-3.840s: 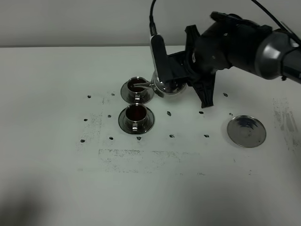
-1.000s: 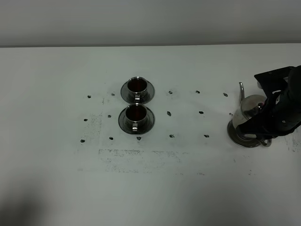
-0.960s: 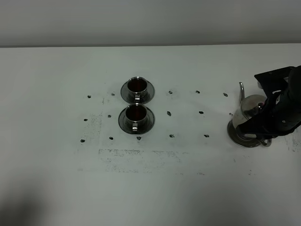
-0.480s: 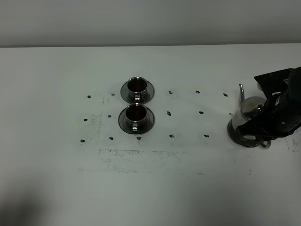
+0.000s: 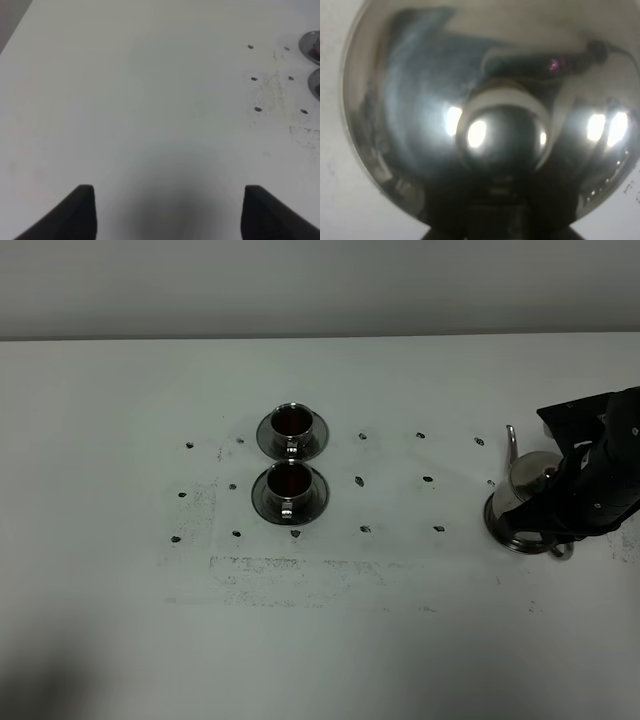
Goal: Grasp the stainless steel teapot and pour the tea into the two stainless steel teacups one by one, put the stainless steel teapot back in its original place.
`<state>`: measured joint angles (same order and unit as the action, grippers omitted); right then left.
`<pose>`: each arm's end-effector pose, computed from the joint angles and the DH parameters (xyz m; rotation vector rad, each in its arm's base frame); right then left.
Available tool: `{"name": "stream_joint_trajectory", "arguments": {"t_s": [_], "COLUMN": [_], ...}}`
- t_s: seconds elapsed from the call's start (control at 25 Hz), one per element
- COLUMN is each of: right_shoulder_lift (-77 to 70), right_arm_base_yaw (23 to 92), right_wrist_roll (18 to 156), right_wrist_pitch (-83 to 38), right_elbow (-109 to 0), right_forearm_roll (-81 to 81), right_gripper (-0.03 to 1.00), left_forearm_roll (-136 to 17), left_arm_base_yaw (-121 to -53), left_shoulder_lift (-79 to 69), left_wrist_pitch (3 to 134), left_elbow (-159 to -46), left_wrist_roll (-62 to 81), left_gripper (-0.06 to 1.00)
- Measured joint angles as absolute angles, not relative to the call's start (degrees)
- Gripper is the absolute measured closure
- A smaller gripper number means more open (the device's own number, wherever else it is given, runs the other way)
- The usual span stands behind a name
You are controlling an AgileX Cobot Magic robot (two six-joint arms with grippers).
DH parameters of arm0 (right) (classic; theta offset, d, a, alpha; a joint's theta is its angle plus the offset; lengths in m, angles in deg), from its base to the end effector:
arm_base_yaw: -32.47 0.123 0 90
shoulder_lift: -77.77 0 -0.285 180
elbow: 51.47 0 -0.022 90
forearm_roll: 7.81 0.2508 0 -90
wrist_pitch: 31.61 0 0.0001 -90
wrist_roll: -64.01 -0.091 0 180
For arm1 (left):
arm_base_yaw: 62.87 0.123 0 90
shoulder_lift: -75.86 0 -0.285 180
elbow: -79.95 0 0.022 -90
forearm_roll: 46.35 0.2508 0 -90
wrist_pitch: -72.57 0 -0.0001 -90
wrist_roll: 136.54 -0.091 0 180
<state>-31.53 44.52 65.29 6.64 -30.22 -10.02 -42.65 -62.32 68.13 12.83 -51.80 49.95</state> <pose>0.3101 0.0640 0.1564 -0.3826 2.9195 -0.0123 -0.0050 0.0050 0.2804 -0.1264 2.0141 0.0111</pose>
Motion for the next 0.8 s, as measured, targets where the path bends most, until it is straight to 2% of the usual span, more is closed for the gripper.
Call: {"name": "stream_joint_trajectory", "arguments": {"t_s": [0.28, 0.6, 0.8], "right_shoulder_lift": [-31.5, -31.5, -28.9], "right_arm_base_yaw": [44.5, 44.5, 44.5], "right_wrist_roll": [65.5, 66.6, 66.6], "right_wrist_pitch": [6.6, 6.0, 5.9], "right_elbow": [-30.2, -30.2, -30.2], "right_forearm_roll": [-9.9, -10.4, -11.5], "right_gripper": [0.76, 0.46, 0.38], "left_forearm_roll": [-42.7, -42.7, -42.7], "left_arm_base_yaw": [-62.3, -62.3, -62.3], "left_shoulder_lift": [68.1, 68.1, 68.1], "left_wrist_pitch": [12.8, 12.8, 12.8], "left_elbow": [-51.8, -51.8, -51.8], "left_wrist_roll": [49.9, 49.9, 49.9], "left_gripper": [0.35, 0.35, 0.35]}}
